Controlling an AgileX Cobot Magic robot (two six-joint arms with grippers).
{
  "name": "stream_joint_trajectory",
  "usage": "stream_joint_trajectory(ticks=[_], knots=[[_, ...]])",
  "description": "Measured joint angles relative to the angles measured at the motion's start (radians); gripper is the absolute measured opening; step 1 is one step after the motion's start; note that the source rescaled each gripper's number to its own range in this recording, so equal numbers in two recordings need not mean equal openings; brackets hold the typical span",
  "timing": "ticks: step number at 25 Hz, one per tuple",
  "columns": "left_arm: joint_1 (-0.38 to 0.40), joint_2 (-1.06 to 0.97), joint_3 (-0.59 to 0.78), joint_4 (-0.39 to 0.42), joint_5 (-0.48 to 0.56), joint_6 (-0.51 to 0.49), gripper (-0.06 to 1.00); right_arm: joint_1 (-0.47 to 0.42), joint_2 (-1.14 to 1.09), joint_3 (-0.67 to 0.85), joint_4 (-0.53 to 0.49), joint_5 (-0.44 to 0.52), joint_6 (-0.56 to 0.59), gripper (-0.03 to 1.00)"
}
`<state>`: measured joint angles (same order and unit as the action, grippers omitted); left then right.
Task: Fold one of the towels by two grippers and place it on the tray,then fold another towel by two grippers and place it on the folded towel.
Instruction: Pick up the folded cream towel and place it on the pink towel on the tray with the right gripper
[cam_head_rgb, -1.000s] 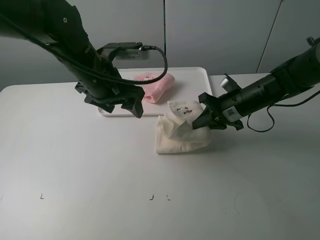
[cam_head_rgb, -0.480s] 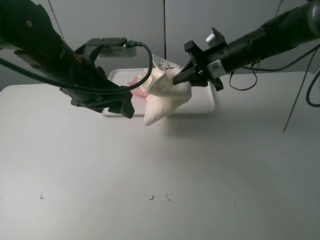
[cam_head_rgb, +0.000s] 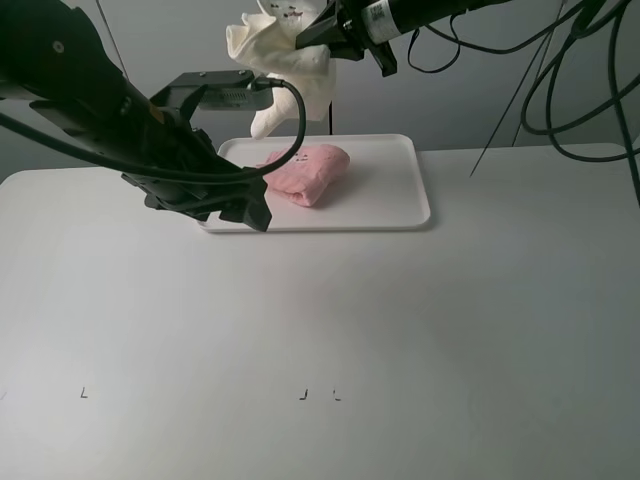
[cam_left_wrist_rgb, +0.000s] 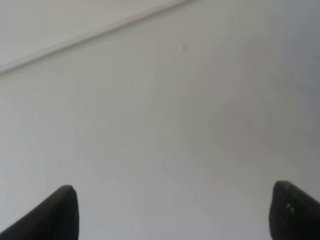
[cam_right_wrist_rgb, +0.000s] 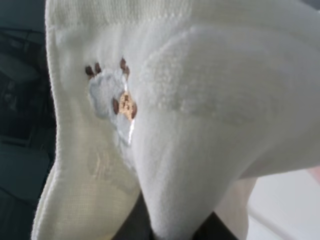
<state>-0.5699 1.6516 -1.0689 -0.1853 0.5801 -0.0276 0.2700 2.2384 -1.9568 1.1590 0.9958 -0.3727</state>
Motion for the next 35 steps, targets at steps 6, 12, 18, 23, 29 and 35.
stream_joint_trajectory(ticks=[6,12,18,23,29,35], knots=[[0.0,0.0,0.0,-0.008,0.0,0.0,0.97,0.038,0.148,-0.127,0.062,-0.045,0.021,0.08],[0.0,0.0,0.0,-0.012,0.0,0.0,0.97,0.04,0.266,-0.141,0.071,-0.146,0.017,0.08],[0.0,0.0,0.0,-0.016,0.008,0.0,0.97,0.04,0.347,-0.141,-0.044,-0.205,0.023,0.08],[0.0,0.0,0.0,-0.02,0.008,0.004,0.97,0.04,0.356,-0.141,-0.169,-0.213,0.078,0.15],[0.0,0.0,0.0,-0.02,0.004,0.004,0.97,0.04,0.356,-0.141,-0.192,-0.206,0.091,0.63],[0.0,0.0,0.0,-0.02,0.004,0.004,0.97,0.04,0.303,-0.141,-0.257,-0.186,0.045,0.86]])
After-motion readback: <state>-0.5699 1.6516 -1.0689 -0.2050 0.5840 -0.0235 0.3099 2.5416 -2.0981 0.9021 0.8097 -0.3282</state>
